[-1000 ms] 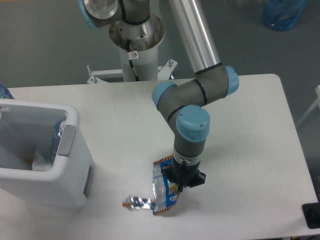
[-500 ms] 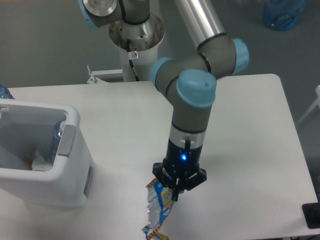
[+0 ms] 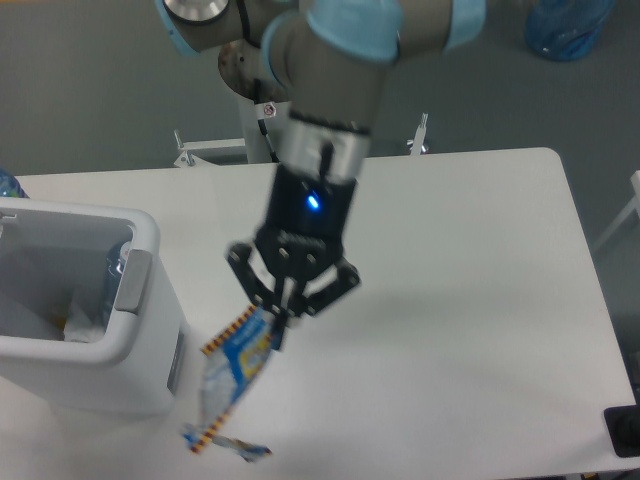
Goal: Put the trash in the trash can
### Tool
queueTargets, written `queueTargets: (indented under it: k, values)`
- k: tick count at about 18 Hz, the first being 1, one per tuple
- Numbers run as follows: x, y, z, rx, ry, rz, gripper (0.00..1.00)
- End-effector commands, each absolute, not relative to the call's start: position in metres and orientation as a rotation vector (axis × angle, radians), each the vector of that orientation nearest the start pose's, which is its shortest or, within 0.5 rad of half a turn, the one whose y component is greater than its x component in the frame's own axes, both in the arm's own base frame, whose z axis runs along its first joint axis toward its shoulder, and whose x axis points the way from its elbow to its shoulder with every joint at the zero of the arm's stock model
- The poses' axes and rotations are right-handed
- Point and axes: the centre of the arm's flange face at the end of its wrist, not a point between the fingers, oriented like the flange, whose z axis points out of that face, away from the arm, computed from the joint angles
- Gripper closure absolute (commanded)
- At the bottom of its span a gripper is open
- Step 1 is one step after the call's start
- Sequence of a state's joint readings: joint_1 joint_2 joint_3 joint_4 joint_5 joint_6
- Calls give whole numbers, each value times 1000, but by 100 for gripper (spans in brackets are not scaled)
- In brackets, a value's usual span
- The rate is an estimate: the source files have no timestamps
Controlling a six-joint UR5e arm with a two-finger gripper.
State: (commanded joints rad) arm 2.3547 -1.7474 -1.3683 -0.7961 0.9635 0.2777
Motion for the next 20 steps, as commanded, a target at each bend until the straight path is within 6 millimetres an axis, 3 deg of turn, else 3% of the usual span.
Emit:
queueTargets:
  k: [1,4,5,11,20]
  values:
    - [-274,554,613,-2156,-240,-127,100]
    - [-210,574,605,-2184,-81,-168,100]
    - [-197,573,607,-2182,-40,-167,100]
    - [-143,590,578,-2224,127,-208,100]
    - [-140,592,534,-2273,240,-204,100]
